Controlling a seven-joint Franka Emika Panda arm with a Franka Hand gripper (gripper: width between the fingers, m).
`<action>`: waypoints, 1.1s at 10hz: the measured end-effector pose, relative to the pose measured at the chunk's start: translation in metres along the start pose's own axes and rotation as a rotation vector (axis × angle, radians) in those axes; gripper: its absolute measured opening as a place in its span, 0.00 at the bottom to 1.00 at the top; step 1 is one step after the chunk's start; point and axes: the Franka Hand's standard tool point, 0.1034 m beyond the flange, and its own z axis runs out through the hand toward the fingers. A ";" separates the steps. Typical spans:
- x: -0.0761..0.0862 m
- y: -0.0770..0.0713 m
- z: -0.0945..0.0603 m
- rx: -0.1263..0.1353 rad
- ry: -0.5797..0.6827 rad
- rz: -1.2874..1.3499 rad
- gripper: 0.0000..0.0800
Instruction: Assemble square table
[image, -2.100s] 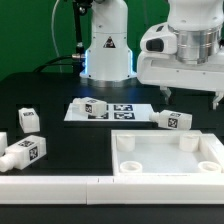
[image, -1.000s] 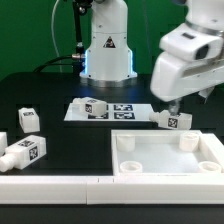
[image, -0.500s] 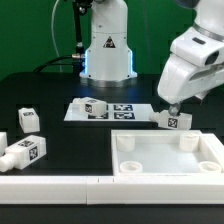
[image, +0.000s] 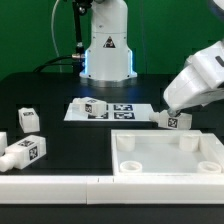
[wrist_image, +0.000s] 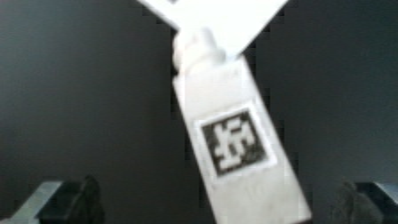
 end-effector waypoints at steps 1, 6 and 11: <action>0.001 0.000 0.001 0.004 -0.064 0.002 0.81; 0.007 -0.014 0.005 -0.054 -0.306 -0.067 0.81; 0.007 -0.009 0.016 -0.041 -0.311 -0.063 0.81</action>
Offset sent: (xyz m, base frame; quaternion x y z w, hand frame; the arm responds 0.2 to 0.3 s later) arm -0.0061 0.0267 -0.0013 -0.0801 -0.2225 -0.0912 0.9674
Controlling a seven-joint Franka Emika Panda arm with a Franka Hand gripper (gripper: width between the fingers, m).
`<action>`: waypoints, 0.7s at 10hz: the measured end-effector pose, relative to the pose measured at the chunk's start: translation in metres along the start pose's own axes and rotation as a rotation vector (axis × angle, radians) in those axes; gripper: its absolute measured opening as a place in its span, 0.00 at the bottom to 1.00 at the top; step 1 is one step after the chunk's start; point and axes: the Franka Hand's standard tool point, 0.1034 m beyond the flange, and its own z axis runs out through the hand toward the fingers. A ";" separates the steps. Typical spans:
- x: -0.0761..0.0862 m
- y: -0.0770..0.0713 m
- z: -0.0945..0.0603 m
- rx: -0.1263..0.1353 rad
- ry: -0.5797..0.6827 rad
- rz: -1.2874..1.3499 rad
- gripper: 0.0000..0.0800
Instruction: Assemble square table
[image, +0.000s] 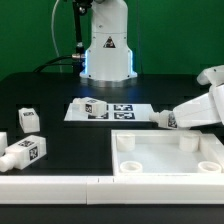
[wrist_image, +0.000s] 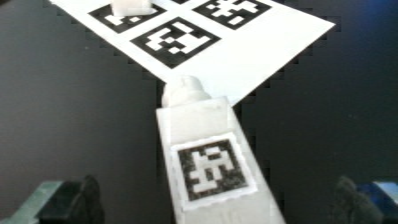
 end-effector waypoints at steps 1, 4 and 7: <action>0.003 0.002 0.005 0.005 0.010 0.001 0.81; 0.003 0.008 0.014 0.020 0.015 0.011 0.81; 0.003 0.009 0.015 0.023 0.014 0.012 0.35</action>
Offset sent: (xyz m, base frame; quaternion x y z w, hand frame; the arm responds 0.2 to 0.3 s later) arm 0.0000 0.0000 0.0000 0.0000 0.0000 0.0000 1.0000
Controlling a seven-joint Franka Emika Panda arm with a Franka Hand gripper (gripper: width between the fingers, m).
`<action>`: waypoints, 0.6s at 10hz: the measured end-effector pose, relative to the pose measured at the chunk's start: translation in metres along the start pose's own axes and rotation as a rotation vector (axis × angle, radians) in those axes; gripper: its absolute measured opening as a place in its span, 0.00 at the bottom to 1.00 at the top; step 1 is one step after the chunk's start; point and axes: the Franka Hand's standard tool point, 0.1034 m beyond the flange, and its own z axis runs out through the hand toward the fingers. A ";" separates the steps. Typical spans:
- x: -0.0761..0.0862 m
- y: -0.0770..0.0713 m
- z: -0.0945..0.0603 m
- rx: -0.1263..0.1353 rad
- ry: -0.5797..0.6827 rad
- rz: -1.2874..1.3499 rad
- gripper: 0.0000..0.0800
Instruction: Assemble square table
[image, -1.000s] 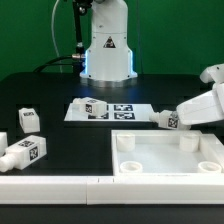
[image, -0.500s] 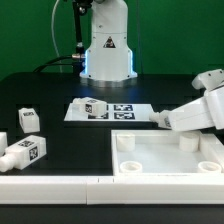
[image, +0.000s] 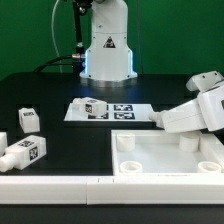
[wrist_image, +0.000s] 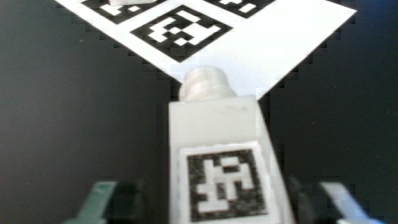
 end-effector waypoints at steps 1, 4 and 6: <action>0.000 0.000 0.000 0.001 0.000 0.001 0.35; -0.035 0.031 -0.027 0.060 -0.028 0.023 0.36; -0.063 0.066 -0.056 0.099 0.073 0.066 0.36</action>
Offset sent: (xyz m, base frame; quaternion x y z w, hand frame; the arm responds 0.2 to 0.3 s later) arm 0.0414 -0.0217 0.0818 0.0986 -0.0617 0.0217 0.9930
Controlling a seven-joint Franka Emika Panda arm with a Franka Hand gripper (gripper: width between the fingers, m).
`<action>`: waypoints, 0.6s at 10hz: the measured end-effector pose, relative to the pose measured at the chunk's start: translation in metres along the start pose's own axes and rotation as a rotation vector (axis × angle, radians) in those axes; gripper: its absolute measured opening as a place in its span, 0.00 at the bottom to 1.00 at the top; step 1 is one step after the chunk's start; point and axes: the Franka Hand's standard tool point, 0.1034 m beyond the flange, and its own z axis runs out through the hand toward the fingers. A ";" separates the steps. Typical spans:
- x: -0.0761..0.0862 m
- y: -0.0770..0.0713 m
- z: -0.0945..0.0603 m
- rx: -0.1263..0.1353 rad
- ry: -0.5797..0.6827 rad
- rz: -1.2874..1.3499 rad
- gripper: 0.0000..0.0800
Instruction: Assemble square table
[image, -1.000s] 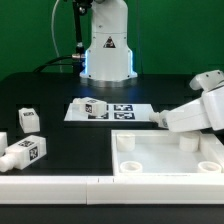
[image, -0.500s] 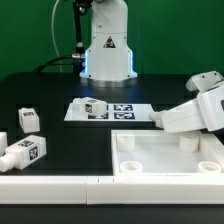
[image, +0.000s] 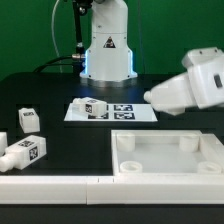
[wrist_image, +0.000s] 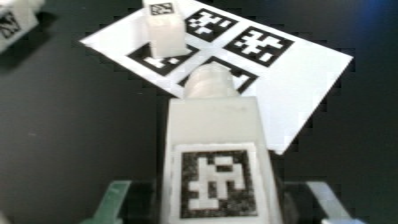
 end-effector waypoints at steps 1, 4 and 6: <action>-0.002 0.015 -0.012 -0.018 0.072 -0.010 0.36; 0.002 0.017 -0.010 -0.055 0.281 -0.030 0.36; 0.004 0.019 -0.027 -0.019 0.391 -0.020 0.36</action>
Offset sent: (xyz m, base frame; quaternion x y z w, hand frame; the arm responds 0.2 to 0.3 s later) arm 0.0000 0.0000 0.0000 0.0000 0.1296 0.0000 0.9916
